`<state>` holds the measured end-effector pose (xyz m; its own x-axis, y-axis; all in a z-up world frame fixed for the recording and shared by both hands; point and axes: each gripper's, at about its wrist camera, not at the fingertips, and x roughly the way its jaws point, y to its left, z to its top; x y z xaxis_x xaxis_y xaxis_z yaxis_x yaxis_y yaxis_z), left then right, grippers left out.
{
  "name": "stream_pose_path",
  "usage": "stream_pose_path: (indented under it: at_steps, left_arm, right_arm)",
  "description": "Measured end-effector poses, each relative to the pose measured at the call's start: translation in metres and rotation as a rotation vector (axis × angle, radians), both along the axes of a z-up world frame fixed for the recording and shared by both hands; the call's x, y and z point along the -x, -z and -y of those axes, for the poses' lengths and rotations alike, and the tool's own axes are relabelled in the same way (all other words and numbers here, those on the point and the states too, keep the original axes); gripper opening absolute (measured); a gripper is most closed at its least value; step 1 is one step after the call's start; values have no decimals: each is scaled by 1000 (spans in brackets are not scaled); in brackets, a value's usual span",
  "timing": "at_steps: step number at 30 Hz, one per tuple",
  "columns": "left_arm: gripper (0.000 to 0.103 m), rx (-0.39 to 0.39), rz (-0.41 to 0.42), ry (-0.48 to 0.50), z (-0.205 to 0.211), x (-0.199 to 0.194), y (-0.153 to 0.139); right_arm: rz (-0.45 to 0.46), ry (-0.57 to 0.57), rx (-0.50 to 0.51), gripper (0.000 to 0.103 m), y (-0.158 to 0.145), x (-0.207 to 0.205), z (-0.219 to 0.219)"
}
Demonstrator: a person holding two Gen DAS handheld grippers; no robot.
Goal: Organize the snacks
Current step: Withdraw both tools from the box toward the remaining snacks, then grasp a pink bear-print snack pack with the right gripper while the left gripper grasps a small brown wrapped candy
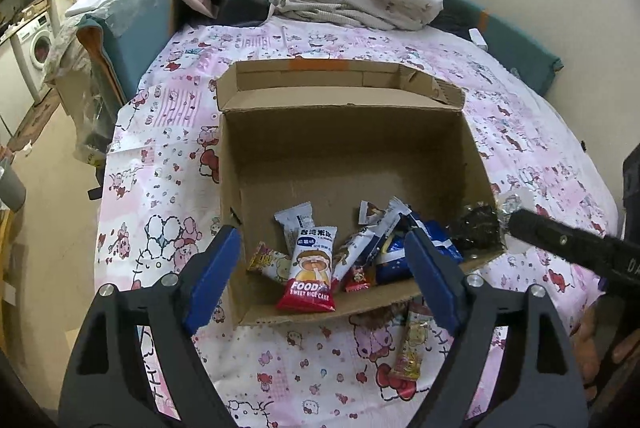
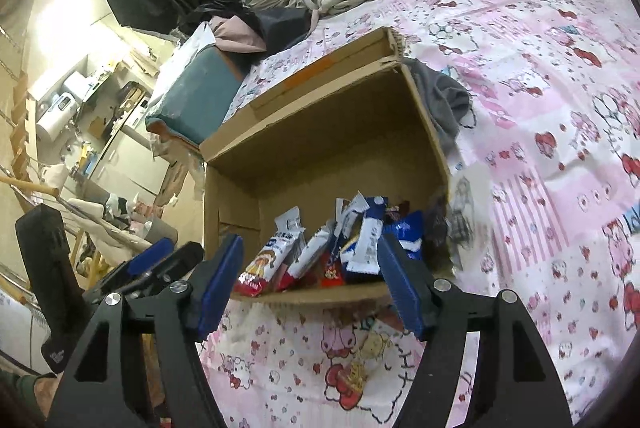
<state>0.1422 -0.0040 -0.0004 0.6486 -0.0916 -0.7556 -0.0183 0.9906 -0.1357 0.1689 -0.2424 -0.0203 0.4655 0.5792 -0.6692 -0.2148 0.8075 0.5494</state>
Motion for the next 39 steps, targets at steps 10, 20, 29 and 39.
stream_pose_path:
  at_steps: [10, 20, 29, 39]
  left_arm:
    - [82, 54, -37, -39, -7, 26, 2]
    - [82, 74, -91, -137, -22, 47, 16]
    - [92, 101, -193, -234, -42, 51, 36]
    - [92, 78, -227, -251, -45, 47, 47]
  right_arm:
    - [-67, 70, 12, 73, 11, 36, 12]
    - [-295, 154, 140, 77, 67, 37, 24]
    - [-357, 108, 310, 83, 104, 14, -10]
    - [-347, 32, 434, 62, 136, 7, -38]
